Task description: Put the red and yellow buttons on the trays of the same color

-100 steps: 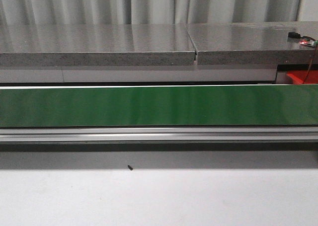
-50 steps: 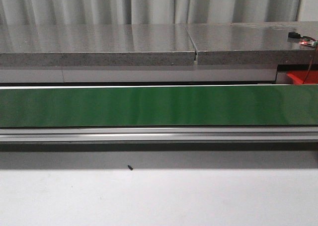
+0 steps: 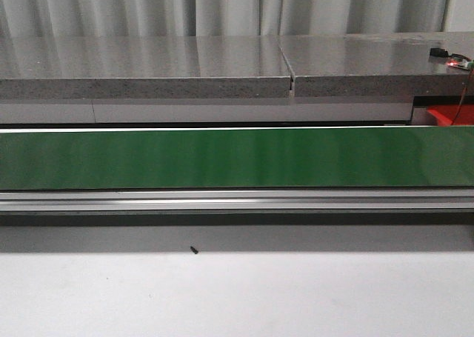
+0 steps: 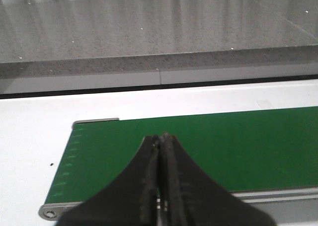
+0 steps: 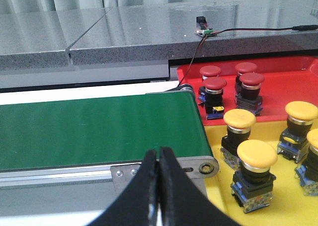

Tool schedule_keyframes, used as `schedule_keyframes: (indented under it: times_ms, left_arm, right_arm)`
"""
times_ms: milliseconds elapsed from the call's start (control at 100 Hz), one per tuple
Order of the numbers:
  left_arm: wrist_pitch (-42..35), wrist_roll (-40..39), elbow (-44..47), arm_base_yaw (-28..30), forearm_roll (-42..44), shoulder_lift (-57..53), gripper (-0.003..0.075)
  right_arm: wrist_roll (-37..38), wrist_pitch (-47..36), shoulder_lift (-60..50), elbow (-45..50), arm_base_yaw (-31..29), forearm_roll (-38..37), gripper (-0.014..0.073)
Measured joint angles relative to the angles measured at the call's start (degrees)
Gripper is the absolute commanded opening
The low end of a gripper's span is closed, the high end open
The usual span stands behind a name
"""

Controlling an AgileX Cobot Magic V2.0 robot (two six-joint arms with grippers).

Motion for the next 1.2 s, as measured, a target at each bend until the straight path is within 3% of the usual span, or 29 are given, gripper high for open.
schedule_keyframes:
  times_ms: [590,810,1200]
  left_arm:
    - [-7.7,-0.7,16.5,1.2,-1.8,-18.3,-0.0019]
    - [-6.7,-6.3,16.5,1.2,-1.5,-19.7,-0.0019]
    - [-6.4,-4.6,16.5,1.2,-1.1,-19.7,-0.0019]
  right_arm:
    - [0.0,0.0,0.0,0.0,0.0,0.0,-0.0066]
    - [0.0,0.0,0.0,0.0,0.0,0.0,-0.0066]
    - [0.0,0.0,0.0,0.0,0.0,0.0,-0.0066]
